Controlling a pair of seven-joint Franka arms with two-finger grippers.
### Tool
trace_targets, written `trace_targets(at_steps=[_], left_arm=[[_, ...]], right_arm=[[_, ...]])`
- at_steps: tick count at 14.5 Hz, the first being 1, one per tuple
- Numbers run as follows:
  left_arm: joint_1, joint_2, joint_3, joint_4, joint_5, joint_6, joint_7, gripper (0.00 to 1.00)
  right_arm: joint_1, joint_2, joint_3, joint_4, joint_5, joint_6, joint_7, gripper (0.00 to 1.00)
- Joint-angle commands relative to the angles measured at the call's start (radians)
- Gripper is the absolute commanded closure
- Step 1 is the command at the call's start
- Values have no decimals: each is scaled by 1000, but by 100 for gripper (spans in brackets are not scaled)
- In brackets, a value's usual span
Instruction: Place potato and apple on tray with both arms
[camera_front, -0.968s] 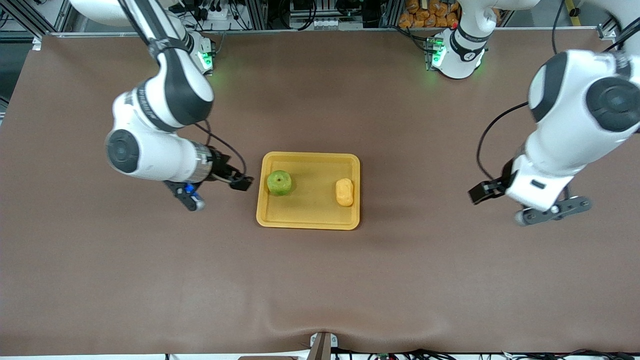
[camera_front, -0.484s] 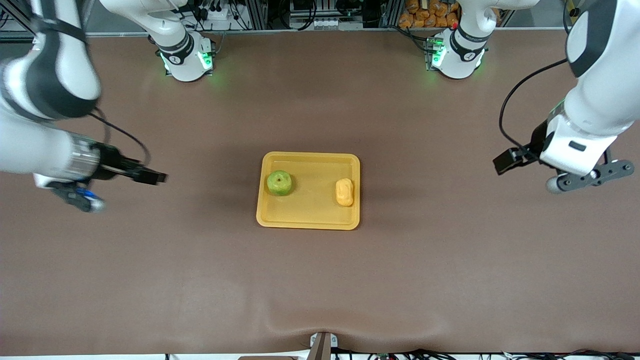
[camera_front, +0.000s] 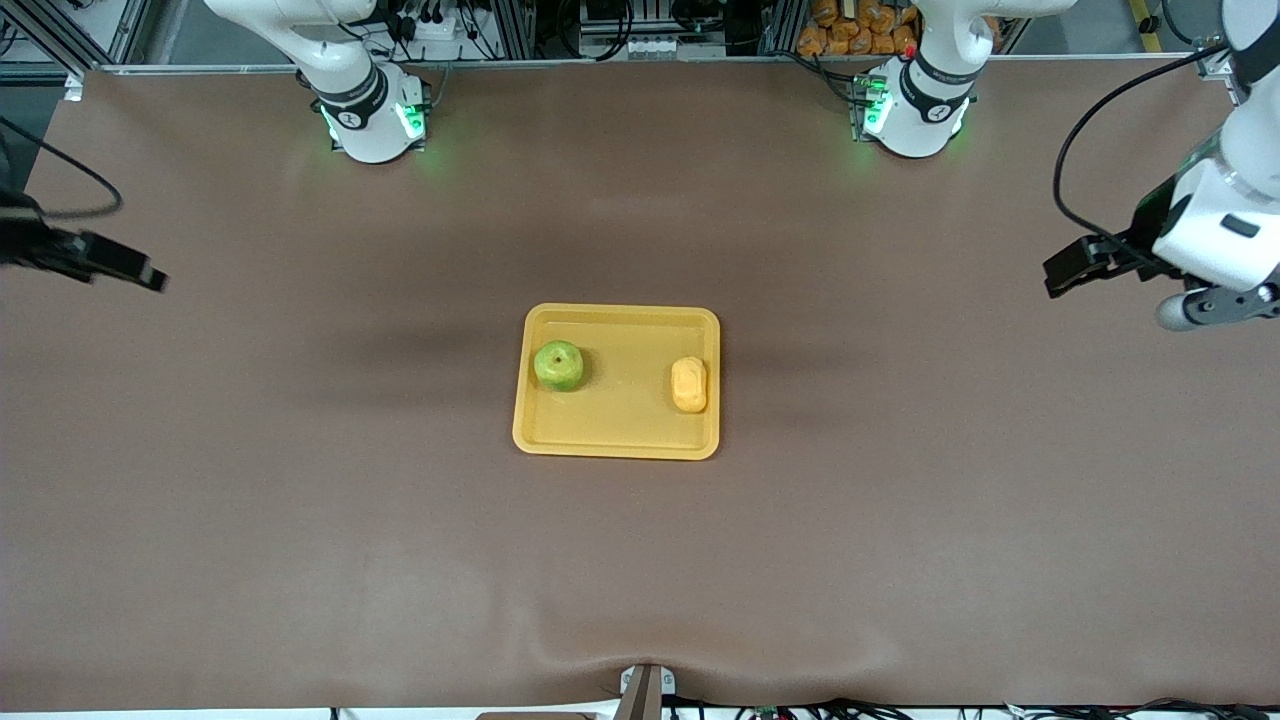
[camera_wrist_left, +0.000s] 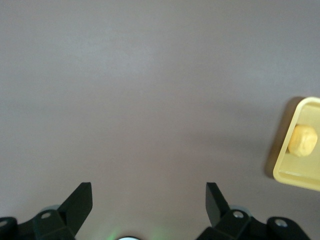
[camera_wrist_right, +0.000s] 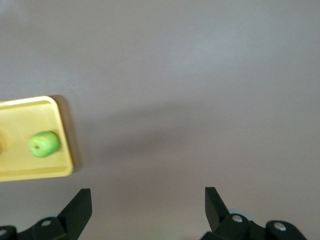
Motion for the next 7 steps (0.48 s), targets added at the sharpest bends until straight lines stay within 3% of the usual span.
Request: trace_targets(at_steps=[1,7], left_arm=[[68,-76,-30,-75,-26,-6,63,0],[71,-196,-35,-204,-50,-9,120,0]], right_arm=[[1,-55,4,-1,-48,-14,-61,0],[13,-56,25,85,-109,-105,-71,0]])
